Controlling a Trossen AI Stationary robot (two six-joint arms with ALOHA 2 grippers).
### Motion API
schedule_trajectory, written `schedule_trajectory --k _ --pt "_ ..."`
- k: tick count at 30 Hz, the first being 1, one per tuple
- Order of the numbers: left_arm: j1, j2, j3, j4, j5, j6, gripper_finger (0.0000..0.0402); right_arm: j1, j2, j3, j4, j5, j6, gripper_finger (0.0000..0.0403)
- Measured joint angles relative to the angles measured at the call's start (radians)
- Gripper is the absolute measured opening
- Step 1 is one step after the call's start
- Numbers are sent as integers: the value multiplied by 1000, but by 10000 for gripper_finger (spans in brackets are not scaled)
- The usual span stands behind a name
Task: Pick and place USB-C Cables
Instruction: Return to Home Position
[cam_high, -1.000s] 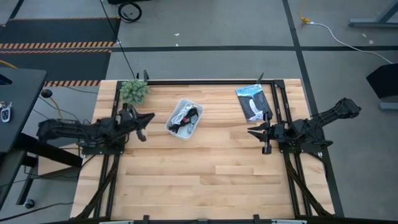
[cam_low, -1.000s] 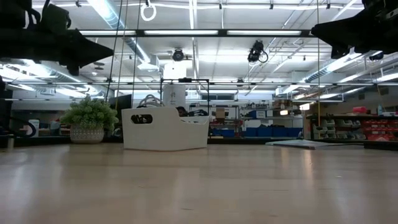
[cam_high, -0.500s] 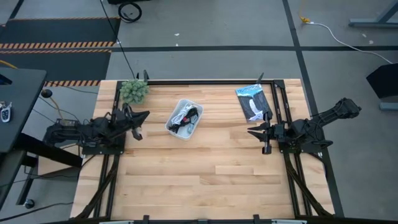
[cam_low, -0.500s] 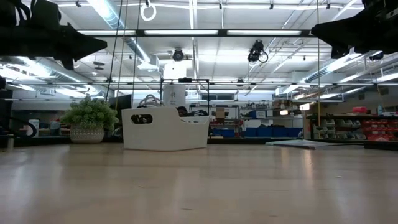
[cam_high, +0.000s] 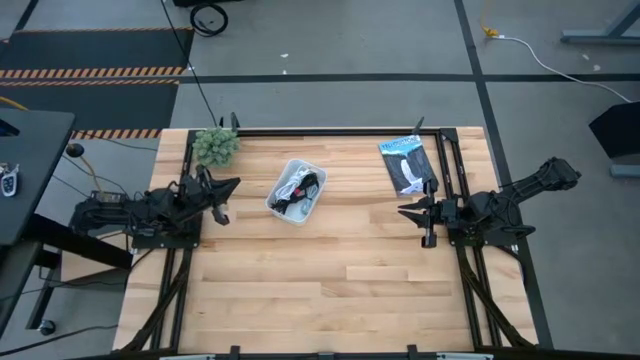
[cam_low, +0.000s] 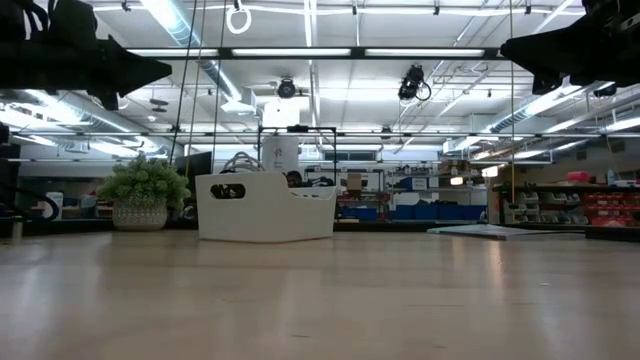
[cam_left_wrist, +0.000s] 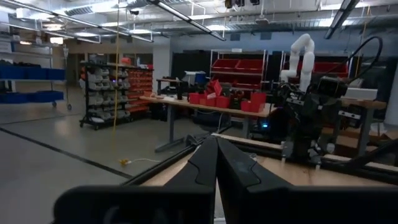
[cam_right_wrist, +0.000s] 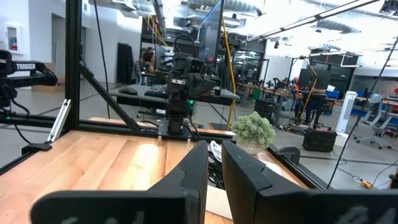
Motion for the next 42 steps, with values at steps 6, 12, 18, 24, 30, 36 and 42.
schedule_trajectory --k 6,12,18,24,30,36,42 --pt "0 0 0 0 0 12 11 -5 0 0 -47 0 0 52" --pt "0 0 0 0 0 -3 11 -5 2 0 -250 0 0 52" --pt "0 0 0 0 0 -3 11 -5 2 0 -328 0 0 52" --pt "0 0 0 1 0 -4 11 -5 2 0 -345 0 0 52" --pt "0 0 0 1 0 -4 11 -5 -4 0 -345 0 0 52" --pt "0 0 0 1 0 -4 11 -5 -64 0 -343 0 0 52" --pt "0 0 0 1 0 -4 11 -5 -83 0 -342 0 0 52"
